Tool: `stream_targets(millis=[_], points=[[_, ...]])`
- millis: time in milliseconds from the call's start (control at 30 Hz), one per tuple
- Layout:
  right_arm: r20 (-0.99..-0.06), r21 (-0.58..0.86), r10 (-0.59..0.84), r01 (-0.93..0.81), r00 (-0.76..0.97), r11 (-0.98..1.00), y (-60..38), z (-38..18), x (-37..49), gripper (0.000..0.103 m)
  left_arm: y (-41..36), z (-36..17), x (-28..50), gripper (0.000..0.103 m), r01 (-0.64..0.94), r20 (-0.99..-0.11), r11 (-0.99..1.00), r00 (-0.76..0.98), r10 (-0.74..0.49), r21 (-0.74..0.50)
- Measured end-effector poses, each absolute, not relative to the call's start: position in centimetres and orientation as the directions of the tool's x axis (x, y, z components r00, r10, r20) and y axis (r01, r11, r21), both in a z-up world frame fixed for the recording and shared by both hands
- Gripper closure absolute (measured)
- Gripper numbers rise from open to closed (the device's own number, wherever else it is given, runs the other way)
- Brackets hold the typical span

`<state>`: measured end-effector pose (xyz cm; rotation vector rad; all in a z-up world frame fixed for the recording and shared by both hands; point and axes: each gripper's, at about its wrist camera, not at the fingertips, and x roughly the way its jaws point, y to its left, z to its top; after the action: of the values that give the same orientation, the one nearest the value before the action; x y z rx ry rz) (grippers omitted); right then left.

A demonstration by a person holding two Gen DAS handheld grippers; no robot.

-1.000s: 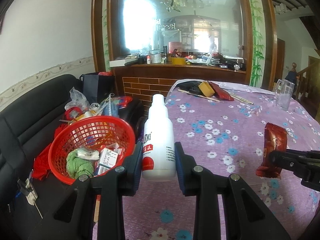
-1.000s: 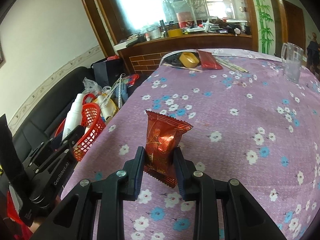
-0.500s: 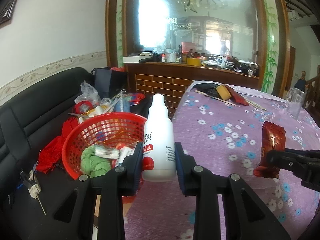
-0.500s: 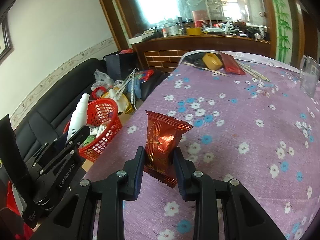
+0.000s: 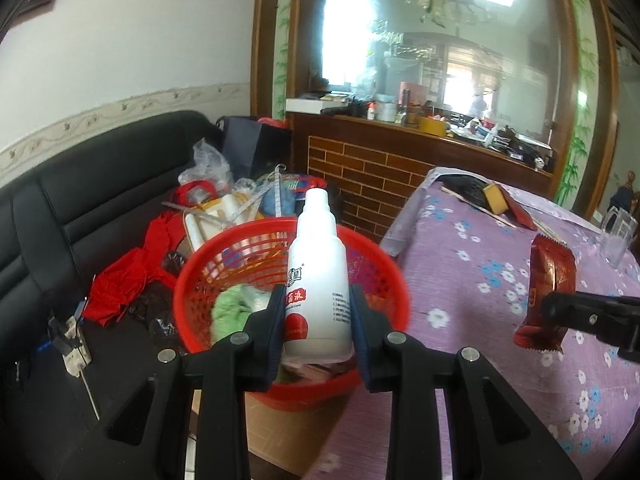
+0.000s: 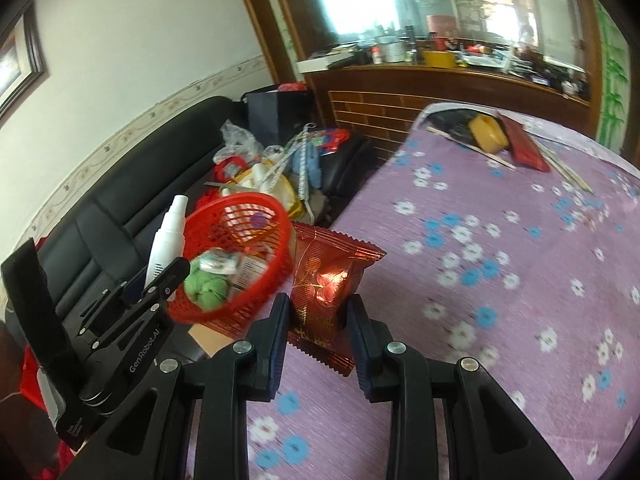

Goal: Collect trash
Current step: 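Open both tools over the red basket to drop the bottle and candy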

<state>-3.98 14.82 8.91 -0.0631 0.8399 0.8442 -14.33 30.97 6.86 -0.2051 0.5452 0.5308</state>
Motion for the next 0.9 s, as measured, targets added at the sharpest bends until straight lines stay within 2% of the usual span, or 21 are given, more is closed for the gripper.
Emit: stream_targets(millis=[267,600,667,700,733,833,867,900], points=[[-0.683,0.283,0.665,-0.73,0.302,0.622,20.4,9.5,-2.8,0.07,35.7,5.7,-14.4,0.074,-0.532,-0.597,0.84,0.709,0.374,-0.105],[-0.685,0.291,0.682,-0.764,0.254,0.576,27.1,9.7,-1.8,0.07,37.2,5.5,-13.7,0.074,-0.52,-0.599,0.849,0.712,0.367,-0.099],[-0.682,0.302,0.688,-0.761,0.249,0.574,27.9,9.7,-1.3,0.066,37.2,5.6,-13.5,0.066,-0.527,-0.591,0.845,0.709,0.384,-0.083],[-0.683,0.309,0.685,-0.75,0.253,0.585,28.2,9.7,-0.9,0.056,37.2,5.6,-13.4,0.056,-0.532,-0.587,0.843,0.709,0.391,-0.081],[-0.678,0.321,0.691,-0.743,0.253,0.587,28.3,9.8,-0.6,0.046,37.2,5.6,-13.5,0.054,-0.536,-0.582,0.84,0.71,0.396,-0.082],[-0.657,0.338,0.708,-0.737,0.26,0.585,27.4,10.3,-0.5,0.045,37.0,5.7,-13.8,0.052,-0.538,-0.568,0.84,0.715,0.409,-0.072],[-0.655,0.337,0.707,-0.735,0.266,0.588,27.1,10.5,-0.4,0.045,37.0,5.8,-13.9,0.049,-0.541,-0.565,0.839,0.713,0.414,-0.068],[-0.65,0.341,0.709,-0.729,0.274,0.594,26.3,10.6,-0.4,0.044,36.9,5.8,-14.0,0.042,-0.546,-0.564,0.835,0.711,0.42,-0.065]])
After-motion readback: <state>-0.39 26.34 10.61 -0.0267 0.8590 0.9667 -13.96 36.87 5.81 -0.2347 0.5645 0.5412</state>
